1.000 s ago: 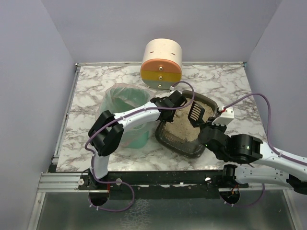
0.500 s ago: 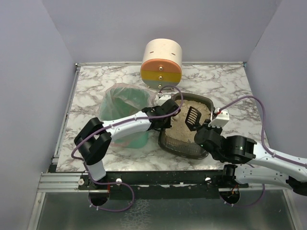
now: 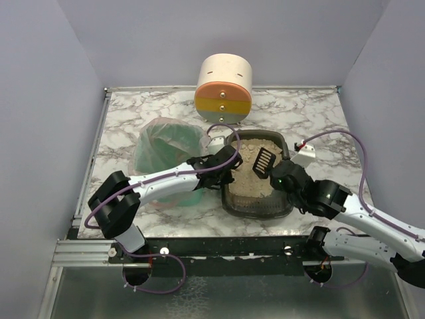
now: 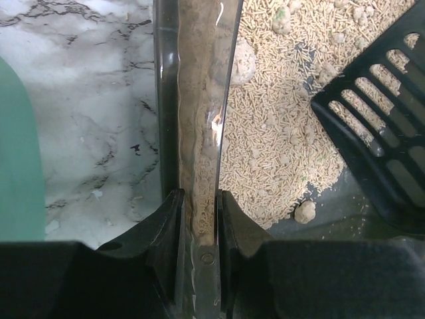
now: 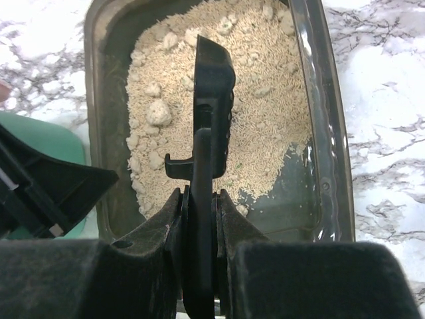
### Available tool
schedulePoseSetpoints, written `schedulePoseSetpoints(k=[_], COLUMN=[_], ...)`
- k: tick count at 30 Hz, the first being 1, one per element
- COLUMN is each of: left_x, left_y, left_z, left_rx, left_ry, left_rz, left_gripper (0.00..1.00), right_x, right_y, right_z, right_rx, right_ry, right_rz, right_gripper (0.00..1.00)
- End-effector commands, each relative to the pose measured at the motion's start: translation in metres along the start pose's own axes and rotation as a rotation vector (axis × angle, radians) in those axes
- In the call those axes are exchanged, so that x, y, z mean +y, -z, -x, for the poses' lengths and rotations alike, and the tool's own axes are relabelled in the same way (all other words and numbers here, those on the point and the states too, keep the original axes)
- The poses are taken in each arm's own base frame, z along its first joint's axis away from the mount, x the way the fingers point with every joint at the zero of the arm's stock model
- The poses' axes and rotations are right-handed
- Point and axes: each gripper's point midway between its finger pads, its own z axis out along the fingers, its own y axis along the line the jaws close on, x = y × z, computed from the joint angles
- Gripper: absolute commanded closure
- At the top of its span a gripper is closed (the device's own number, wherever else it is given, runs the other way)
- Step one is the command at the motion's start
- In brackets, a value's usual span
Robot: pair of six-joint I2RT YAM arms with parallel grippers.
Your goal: Clean the litter box
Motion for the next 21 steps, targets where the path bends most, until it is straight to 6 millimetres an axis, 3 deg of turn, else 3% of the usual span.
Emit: schedulePoseSetpoints(k=[1, 4, 10, 16, 21], left_x=[-0.036, -0.047, -0.045, -0.052, -0.06], left_y=[-0.018, -0.021, -0.024, -0.028, -0.025], left_z=[0.006, 0.0, -0.008, -0.015, -0.013], left_rx=[-0.036, -0.018, -0.003, 0.028, 0.04], left_ry=[0.11, 0.085, 0.055, 0.021, -0.028], left_rz=[-0.1, -0.115, -0.113, -0.148, -0.169], left_gripper=[1.0, 1.0, 0.99, 0.68, 0.51], right_x=[0.02, 0.022, 0.012, -0.001, 0.0], right_y=[0.0, 0.007, 0.02, 0.03, 0.034], right_z=[0.0, 0.003, 0.003, 0.01, 0.009], right_rx=[0.083, 0.101, 0.128, 0.141, 0.176], right_ry=[0.01, 0.003, 0.0, 0.024, 0.043], right_rz=[0.077, 0.092, 0.089, 0.038, 0.034], right_gripper=[0.99, 0.99, 0.99, 0.99, 0.99])
